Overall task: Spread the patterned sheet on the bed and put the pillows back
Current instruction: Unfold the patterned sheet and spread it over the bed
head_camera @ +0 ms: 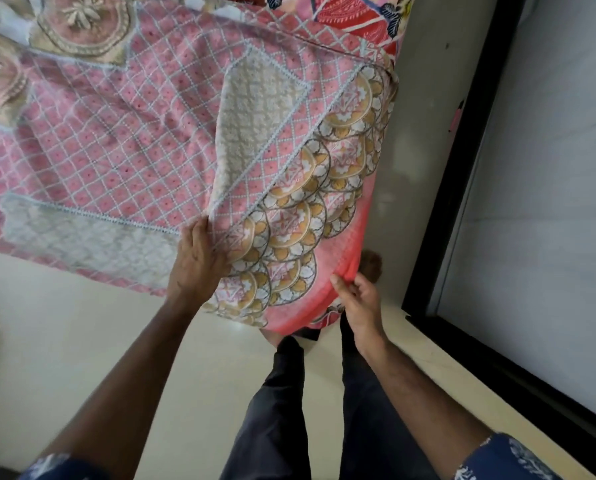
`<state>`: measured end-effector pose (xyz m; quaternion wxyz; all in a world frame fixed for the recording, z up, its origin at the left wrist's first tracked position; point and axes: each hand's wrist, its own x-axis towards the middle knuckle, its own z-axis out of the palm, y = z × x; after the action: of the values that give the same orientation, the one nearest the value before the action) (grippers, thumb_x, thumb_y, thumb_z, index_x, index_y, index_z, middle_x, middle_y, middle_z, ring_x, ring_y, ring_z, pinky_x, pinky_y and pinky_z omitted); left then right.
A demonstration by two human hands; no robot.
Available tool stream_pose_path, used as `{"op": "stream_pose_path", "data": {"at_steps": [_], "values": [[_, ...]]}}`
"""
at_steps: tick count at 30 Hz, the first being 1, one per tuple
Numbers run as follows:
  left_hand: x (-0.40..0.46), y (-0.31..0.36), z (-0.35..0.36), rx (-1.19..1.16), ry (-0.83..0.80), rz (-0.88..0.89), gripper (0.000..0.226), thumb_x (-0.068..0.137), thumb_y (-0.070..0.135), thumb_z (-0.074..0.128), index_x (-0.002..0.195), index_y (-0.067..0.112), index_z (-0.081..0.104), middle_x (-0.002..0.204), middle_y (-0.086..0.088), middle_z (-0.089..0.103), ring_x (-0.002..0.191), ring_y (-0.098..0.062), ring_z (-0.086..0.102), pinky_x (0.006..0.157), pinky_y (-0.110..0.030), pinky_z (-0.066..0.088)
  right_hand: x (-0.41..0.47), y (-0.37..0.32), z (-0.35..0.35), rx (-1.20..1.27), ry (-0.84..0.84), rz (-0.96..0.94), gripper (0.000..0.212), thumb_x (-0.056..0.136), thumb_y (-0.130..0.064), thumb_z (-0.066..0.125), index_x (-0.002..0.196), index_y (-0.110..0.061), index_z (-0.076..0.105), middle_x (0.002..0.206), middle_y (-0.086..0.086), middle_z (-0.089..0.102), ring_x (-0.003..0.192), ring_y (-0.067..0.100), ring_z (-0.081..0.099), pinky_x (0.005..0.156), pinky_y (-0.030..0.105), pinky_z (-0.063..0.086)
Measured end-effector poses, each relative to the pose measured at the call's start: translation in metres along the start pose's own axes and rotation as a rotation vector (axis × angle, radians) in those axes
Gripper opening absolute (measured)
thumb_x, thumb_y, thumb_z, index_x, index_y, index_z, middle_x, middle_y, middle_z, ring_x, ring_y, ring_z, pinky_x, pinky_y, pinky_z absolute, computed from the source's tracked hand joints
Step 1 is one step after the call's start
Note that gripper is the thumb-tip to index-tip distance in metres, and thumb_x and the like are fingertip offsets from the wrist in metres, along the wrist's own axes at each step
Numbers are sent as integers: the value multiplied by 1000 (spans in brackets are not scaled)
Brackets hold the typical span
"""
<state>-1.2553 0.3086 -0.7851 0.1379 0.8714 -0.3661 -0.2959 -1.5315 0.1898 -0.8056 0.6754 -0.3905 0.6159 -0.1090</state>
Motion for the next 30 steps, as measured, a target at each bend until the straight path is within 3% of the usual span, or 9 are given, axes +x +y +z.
{"op": "stream_pose_path", "data": {"at_steps": [2,6,8,13,16,19,24,27,30], "values": [[-2,-3,-2,-37,-18,33,66,102,34,49,149,-8,29,143,-29,41,131,-46,44,109,-57,41,-10,1,-3,28,-11,-46,16,91,-22,73,106,-16,73,98,7,76,89,19,72,75,27,57],[3,-2,-4,-107,-8,-43,56,105,33,48,153,11,31,153,-15,39,139,-33,41,114,-47,37,-28,7,-27,123,-53,-54,35,96,-26,68,127,-10,65,119,14,73,111,30,69,93,39,56],[4,-2,-6,-109,-22,-65,55,104,30,49,153,12,32,155,-16,38,140,-34,40,114,-47,37,-32,2,-50,191,-7,-6,36,94,-31,67,124,-13,64,114,7,75,105,23,72,84,31,60],[5,-13,4,-16,-91,35,56,101,20,58,151,4,37,158,-20,27,145,-37,33,111,-52,41,13,-18,-129,96,192,-17,85,45,-80,82,104,-22,65,95,0,77,86,17,73,74,32,60],[3,-13,18,40,-81,51,70,97,22,64,154,2,29,161,-23,21,150,-39,23,117,-50,34,48,-24,-139,16,212,35,60,69,-76,72,97,-25,64,99,2,73,87,17,70,83,38,56],[0,-8,28,112,-58,38,75,96,23,66,156,3,25,161,-29,18,151,-45,18,118,-58,32,66,-13,-137,91,162,121,21,99,-38,59,99,-18,66,90,-3,78,102,20,70,95,41,55],[0,0,26,189,-82,36,81,91,27,72,156,15,25,160,-30,20,151,-47,17,116,-64,31,68,-22,-147,99,204,3,66,56,-76,77,92,-24,61,94,-3,73,91,15,68,82,32,59],[0,4,24,258,-123,41,89,87,38,76,157,18,25,161,-30,18,149,-49,19,115,-64,32,79,-46,-148,23,300,-108,45,78,-67,65,95,-26,60,101,1,68,88,14,67,73,29,56],[-1,8,26,325,-152,25,97,83,46,77,159,26,20,164,-26,10,149,-51,17,111,-67,34,96,-47,-148,-323,317,-138,28,103,-40,54,112,-13,56,105,8,65,87,19,64,66,29,51]]}}
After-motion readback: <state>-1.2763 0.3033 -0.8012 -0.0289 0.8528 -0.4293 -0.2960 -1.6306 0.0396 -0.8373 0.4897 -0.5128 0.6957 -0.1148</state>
